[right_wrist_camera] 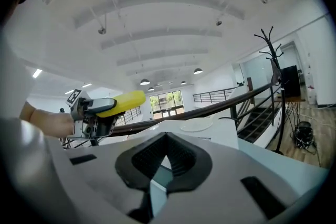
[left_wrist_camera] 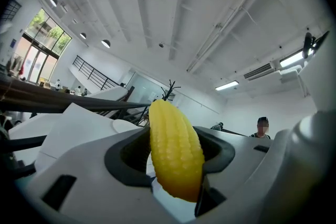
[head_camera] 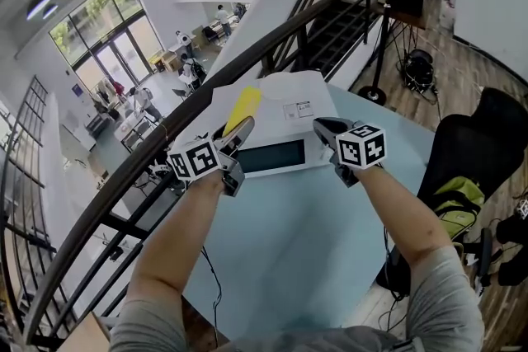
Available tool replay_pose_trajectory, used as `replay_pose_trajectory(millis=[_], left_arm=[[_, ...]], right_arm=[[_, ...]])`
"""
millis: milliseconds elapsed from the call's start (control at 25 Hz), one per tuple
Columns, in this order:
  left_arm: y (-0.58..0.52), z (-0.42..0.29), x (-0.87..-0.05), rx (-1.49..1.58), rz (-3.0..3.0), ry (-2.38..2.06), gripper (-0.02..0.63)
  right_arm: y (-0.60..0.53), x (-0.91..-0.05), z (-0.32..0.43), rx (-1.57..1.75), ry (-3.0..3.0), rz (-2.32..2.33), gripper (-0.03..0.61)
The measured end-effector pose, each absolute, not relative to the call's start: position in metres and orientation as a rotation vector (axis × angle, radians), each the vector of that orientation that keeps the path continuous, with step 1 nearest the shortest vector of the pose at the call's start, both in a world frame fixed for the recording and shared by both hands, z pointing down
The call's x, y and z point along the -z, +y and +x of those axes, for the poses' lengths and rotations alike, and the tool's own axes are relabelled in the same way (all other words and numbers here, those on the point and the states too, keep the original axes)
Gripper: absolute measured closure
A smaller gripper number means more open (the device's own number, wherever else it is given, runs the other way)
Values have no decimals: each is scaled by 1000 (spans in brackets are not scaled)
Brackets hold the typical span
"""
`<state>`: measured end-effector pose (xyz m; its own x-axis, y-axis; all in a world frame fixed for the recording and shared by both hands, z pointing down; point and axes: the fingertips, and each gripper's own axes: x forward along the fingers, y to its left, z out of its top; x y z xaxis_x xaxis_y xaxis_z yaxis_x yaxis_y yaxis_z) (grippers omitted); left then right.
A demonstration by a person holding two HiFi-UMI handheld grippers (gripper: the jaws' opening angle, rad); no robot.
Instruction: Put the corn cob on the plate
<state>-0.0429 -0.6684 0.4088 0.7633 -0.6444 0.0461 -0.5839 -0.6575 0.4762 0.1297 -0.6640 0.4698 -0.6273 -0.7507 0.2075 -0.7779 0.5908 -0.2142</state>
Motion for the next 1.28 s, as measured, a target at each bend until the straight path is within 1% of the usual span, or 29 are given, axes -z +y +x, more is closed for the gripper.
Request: replay_pose_trajectory(millis=[280,800,1280], left_arm=[[-717,-26,-413,97,2507,-956,377],[-808,22,-454,-256,2562,-1058,377],[-878,39,-494,-508,2516,-1162,377]], right_arm=[[-712,-487,138,-437,-2645,1333,562],[-779,-503,149,-427,-2594,1367,562],[-824,-510,142,-363,-2563,1327,561]])
